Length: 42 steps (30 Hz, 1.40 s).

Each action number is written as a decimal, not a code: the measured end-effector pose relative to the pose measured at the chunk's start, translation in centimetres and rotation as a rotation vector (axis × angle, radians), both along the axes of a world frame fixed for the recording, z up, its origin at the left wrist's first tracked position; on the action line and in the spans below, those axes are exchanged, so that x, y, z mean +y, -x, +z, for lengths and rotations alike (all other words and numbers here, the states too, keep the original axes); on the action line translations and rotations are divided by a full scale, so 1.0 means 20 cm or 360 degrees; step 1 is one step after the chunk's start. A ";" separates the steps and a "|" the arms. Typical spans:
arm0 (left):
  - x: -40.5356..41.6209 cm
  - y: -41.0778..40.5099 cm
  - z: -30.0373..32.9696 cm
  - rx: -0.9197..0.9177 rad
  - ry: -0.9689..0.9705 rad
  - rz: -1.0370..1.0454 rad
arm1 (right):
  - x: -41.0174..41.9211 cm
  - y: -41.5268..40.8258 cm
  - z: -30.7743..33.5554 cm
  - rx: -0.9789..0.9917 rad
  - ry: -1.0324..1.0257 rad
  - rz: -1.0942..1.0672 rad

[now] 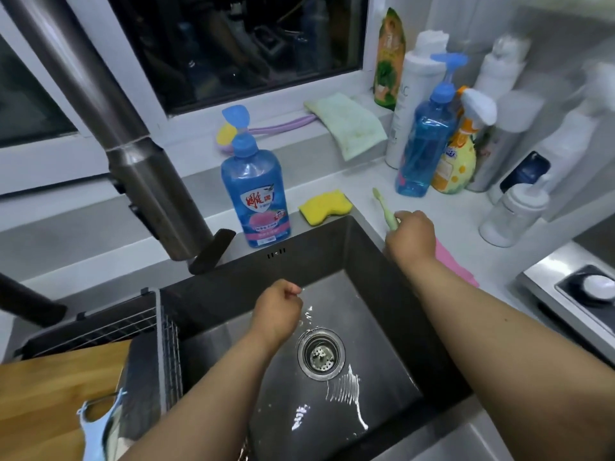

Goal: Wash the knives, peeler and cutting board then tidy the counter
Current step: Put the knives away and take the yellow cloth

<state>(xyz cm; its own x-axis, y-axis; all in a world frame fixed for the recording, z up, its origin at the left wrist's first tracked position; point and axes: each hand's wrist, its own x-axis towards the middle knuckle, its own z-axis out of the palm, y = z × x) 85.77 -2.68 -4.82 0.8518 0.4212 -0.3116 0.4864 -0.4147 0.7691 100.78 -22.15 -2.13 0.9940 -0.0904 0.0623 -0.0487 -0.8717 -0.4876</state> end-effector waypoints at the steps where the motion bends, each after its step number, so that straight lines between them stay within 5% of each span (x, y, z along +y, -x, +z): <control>1: -0.01 0.00 -0.01 0.0006 0.0007 -0.0003 | 0.00 -0.04 0.00 -0.0007 0.0025 0.0007; 15: -0.01 -0.03 -0.05 0.0064 0.0007 0.0053 | 0.00 -0.22 -0.01 -0.0090 0.0551 0.0143; 20: -0.02 0.01 -0.02 0.0028 -0.0052 0.0049 | 0.16 0.08 0.01 -0.0436 0.0006 0.0427; 24: 0.00 0.08 0.03 -0.0005 -0.0208 0.0101 | 0.32 0.42 -0.03 -0.0030 -0.0355 0.0828; 28: 0.08 0.20 0.05 0.0054 -0.0371 0.0195 | 0.45 0.59 -0.13 0.0448 -0.0284 0.1016; 33: 0.16 0.35 0.07 0.0167 -0.0010 0.0161 | 0.54 0.63 -0.17 0.1030 -0.0031 0.1200; 42: 0.36 0.54 0.18 -0.0244 0.0096 0.0862 | 0.77 0.76 -0.03 0.0856 -0.0105 0.1311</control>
